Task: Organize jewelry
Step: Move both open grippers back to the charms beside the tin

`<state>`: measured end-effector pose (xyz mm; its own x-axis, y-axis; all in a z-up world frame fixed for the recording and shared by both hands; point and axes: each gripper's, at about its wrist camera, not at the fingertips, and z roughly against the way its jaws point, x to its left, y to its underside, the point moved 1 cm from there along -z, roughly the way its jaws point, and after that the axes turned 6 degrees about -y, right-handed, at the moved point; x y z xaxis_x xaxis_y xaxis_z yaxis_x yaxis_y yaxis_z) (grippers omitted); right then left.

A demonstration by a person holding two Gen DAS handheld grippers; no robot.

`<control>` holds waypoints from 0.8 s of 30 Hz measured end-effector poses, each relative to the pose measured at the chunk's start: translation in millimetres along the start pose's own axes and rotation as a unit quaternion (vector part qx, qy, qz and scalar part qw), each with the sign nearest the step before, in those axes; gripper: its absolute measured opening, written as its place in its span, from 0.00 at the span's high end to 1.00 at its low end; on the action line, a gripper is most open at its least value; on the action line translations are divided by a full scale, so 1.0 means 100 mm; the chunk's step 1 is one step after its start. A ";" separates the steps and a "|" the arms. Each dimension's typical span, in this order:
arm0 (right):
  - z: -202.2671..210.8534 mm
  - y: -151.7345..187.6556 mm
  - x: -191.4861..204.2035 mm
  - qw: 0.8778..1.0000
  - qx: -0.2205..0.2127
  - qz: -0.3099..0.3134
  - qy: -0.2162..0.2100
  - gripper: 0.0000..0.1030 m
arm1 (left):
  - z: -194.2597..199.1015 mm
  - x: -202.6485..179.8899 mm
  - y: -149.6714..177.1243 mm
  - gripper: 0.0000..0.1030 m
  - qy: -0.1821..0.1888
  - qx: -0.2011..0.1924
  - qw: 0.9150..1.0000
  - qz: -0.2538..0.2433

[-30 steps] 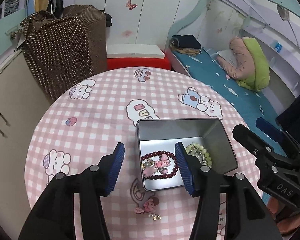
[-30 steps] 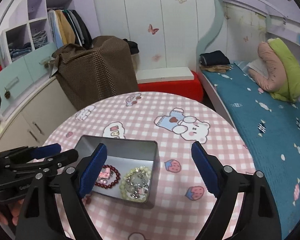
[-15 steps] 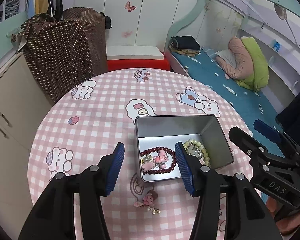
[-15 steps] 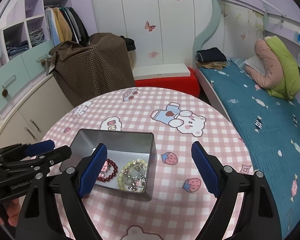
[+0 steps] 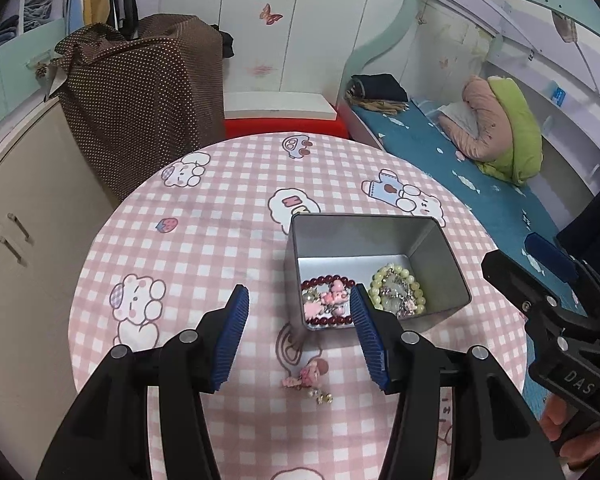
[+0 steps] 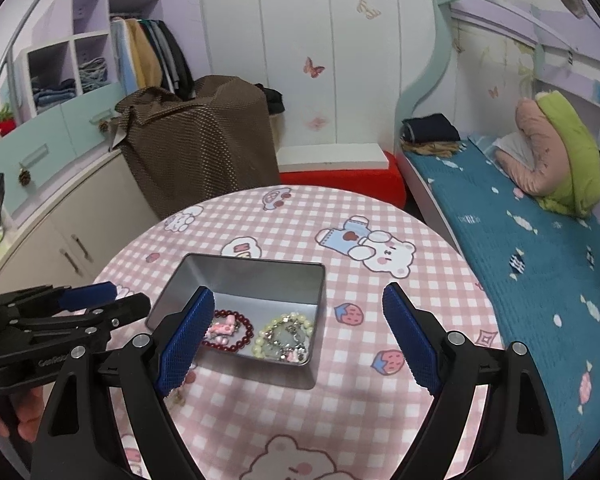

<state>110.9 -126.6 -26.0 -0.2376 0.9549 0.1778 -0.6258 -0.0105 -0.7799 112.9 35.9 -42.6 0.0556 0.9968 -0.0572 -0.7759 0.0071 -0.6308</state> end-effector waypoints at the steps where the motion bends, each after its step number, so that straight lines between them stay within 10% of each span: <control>1: 0.01 0.01 0.03 1.000 -0.001 0.003 -0.001 0.19 | 0.01 0.01 0.02 0.51 -0.002 0.000 1.000 0.001; 24: -0.14 0.63 0.58 0.996 0.071 0.050 -0.036 0.19 | 0.04 0.37 0.66 0.42 -0.040 0.036 0.998 0.028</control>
<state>68.5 -67.2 -73.1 -0.3531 0.9236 0.1494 -0.6936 -0.1513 -0.7043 61.4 73.2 -83.3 -0.0361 0.9990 -0.0270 -0.8201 -0.0450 -0.5705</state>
